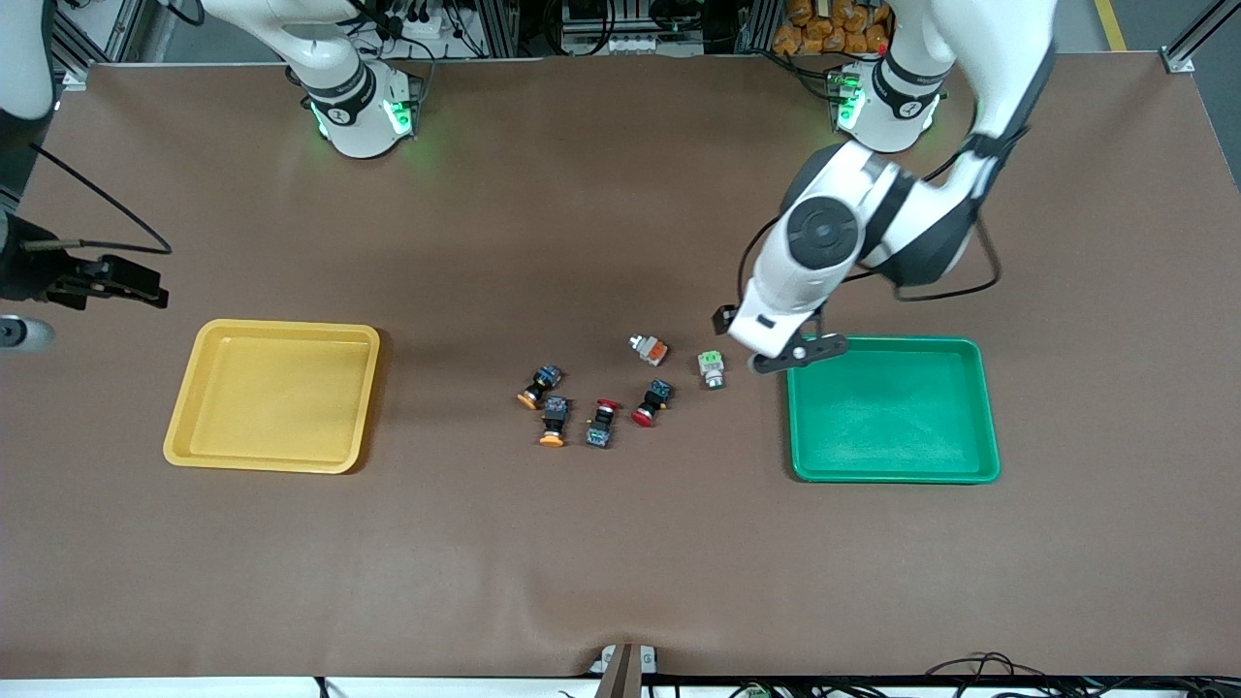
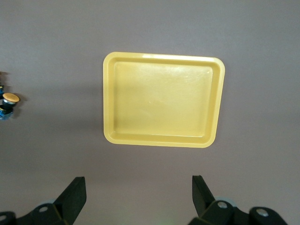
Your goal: Place green and yellow buttons in trays
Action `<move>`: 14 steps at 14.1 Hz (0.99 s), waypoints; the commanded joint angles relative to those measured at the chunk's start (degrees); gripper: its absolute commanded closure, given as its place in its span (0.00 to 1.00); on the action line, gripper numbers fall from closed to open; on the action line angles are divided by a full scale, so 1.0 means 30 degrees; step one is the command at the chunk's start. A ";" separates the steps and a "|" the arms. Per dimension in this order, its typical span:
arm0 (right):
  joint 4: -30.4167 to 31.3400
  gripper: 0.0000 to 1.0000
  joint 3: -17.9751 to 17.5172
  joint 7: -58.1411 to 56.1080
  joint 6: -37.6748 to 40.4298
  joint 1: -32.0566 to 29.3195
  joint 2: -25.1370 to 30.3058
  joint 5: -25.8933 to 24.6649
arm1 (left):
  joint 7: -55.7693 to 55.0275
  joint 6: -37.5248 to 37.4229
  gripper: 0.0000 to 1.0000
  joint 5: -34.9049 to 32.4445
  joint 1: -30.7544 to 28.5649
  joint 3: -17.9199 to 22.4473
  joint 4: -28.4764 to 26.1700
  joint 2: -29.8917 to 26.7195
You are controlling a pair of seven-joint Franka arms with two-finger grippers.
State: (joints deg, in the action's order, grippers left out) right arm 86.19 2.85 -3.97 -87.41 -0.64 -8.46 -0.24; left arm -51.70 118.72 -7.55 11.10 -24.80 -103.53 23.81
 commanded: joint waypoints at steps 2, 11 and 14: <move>-0.0196 0.00 -0.0307 0.0413 -0.0160 -0.0404 -0.0344 -0.0186 | -0.1922 0.2051 0.00 -0.1408 0.0692 0.0005 0.0261 0.2137; -0.0137 0.00 -0.0541 0.7737 0.0103 0.1587 -0.0579 0.0164 | -0.4710 0.5630 0.11 -0.4662 0.0987 0.0005 0.0378 0.4894; -0.0079 0.00 -0.0541 0.8732 0.0074 0.1648 -0.1046 0.1246 | -0.4769 0.6013 0.36 -0.4750 0.0958 0.0092 0.0320 0.5305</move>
State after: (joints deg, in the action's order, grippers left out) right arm 86.25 1.24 19.88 -87.52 4.40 -10.49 1.28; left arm -64.25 136.10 -19.99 13.80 -24.72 -103.42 38.62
